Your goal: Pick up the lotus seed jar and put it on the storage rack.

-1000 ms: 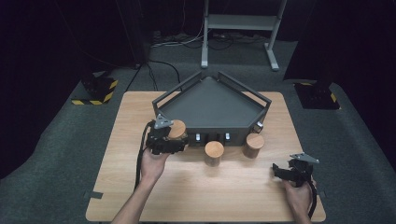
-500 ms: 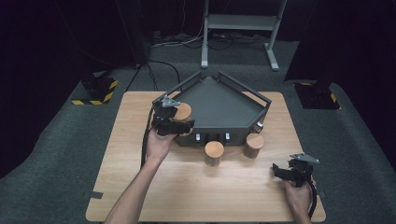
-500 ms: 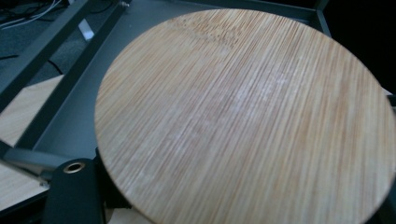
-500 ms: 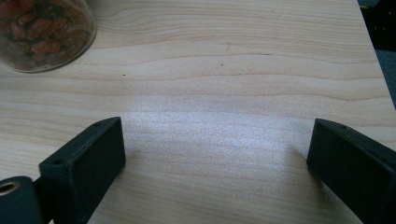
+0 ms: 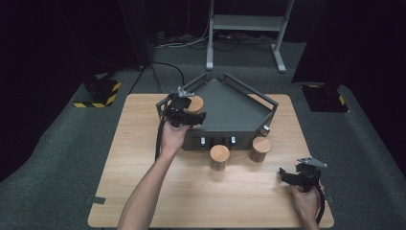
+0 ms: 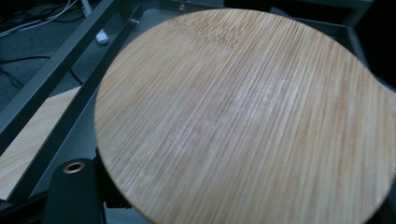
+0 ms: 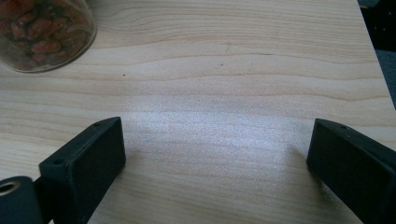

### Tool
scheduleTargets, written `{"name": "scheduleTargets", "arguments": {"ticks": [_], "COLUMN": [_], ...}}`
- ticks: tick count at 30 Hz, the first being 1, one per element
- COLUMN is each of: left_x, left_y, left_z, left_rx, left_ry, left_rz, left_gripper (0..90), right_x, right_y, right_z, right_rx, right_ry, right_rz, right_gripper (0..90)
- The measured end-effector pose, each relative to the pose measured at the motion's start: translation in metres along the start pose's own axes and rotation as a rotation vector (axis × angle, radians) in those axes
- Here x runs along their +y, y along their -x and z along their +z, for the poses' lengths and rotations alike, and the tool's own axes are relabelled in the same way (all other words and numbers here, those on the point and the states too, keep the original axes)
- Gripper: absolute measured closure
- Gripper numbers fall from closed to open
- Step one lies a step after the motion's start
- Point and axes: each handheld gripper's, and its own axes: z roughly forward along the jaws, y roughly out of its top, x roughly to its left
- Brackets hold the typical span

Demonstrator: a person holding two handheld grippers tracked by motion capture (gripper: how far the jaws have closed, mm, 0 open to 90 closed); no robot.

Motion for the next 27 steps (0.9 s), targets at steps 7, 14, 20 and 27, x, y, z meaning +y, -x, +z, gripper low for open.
{"name": "scheduleTargets", "arguments": {"ticks": [7, 14, 20, 27], "left_x": [0.003, 0.002, -0.003, -0.008], "left_y": [0.002, 0.003, 0.001, 0.000], "left_z": [0.017, 0.031, 0.038, 0.042], "left_rx": [0.034, 0.076, 0.089, 0.099], "left_ry": [-0.014, -0.035, -0.040, -0.044], "left_rz": [-0.014, -0.038, -0.045, -0.047], "left_gripper": [25.4, 25.4, 25.4, 25.4], "right_x": [0.000, 0.000, 0.000, 0.000], "right_y": [0.000, 0.000, 0.000, 0.000], "right_z": [0.000, 0.000, 0.000, 0.000], "right_rx": [0.000, 0.000, 0.000, 0.000], "right_ry": [0.001, 0.000, 0.000, 0.001], "right_rz": [-0.001, -0.001, 0.000, -0.001], "right_gripper": [3.6, 3.6, 3.6, 3.6]}}
